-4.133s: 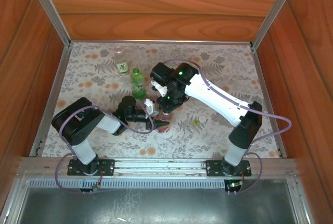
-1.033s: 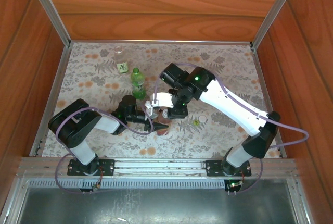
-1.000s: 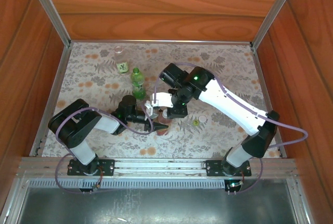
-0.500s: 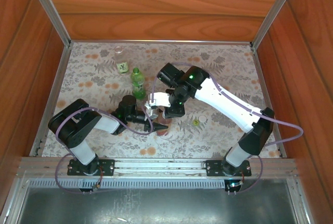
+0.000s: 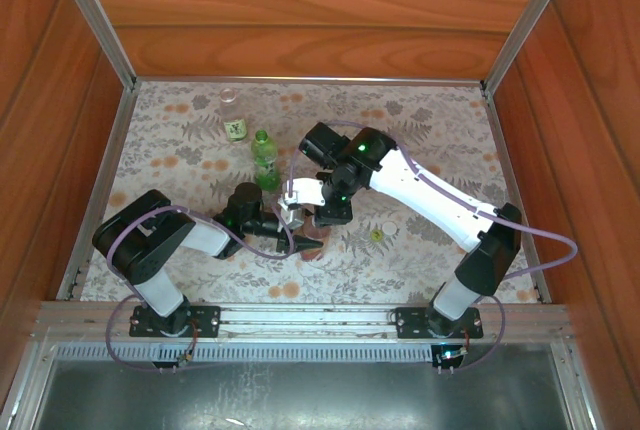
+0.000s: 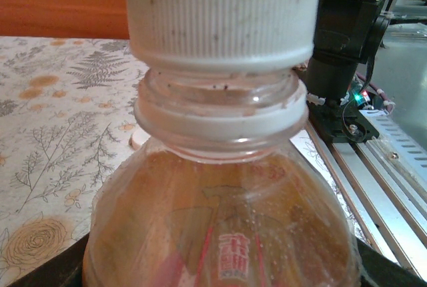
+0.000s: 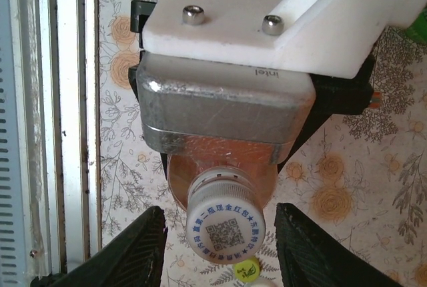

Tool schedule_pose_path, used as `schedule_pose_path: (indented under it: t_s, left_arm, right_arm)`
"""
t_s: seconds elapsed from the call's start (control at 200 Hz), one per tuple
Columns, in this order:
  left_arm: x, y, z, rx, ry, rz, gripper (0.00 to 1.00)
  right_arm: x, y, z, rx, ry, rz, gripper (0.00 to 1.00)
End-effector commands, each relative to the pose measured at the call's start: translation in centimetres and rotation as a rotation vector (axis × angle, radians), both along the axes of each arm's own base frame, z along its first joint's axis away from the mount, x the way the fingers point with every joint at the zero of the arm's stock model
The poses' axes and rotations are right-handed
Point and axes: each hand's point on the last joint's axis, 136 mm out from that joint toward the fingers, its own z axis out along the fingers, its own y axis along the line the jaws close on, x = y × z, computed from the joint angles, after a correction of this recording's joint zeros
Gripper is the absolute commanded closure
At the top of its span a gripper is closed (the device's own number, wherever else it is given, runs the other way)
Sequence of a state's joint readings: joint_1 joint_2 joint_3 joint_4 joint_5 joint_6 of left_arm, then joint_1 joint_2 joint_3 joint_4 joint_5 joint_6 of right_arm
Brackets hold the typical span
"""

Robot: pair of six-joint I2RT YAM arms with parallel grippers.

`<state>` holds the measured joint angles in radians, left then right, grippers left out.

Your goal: Screw on the bottle caps

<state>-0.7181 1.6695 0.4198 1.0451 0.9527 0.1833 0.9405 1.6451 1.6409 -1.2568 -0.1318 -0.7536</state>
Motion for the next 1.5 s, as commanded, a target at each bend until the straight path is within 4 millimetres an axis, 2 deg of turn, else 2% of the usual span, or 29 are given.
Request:
schedule_pose_path:
  t_s: [0.0,0.749,1.009,1.024,1.244,1.374,1.494]
  left_arm:
    - [-0.6,0.3,-0.6,0.024,0.045,-0.029,0.42]
    - [-0.6,0.3,-0.2,0.018,0.054,-0.026,0.42]
    - [-0.3,0.3,0.3,0.011,0.048,-0.011,0.42]
    - [-0.3,0.3,0.3,0.012,0.048,-0.009,0.42]
    - [0.6,0.4,1.1,0.004,0.010,0.058,0.42]
    - [2.4,0.5,2.1,-0.004,-0.048,0.160,0.42]
    - [4.5,1.0,3.8,-0.019,-0.137,0.293,0.42]
  right_arm:
    - [-0.2,-0.3,-0.7,-0.012,0.009,0.061,0.52]
    - [-0.4,-0.7,-1.1,-0.036,0.018,0.057,0.62]
    - [-0.6,-0.9,-1.1,-0.043,0.041,0.005,0.66]
    - [-0.4,-0.7,-2.0,-0.065,0.059,0.000,0.66]
    - [-0.2,-0.4,-2.3,-0.075,0.090,-0.112,0.68]
    - [0.4,-0.1,-2.2,-0.077,0.098,-0.248,0.71]
    - [1.6,0.2,-2.1,-0.086,0.106,-0.469,0.70]
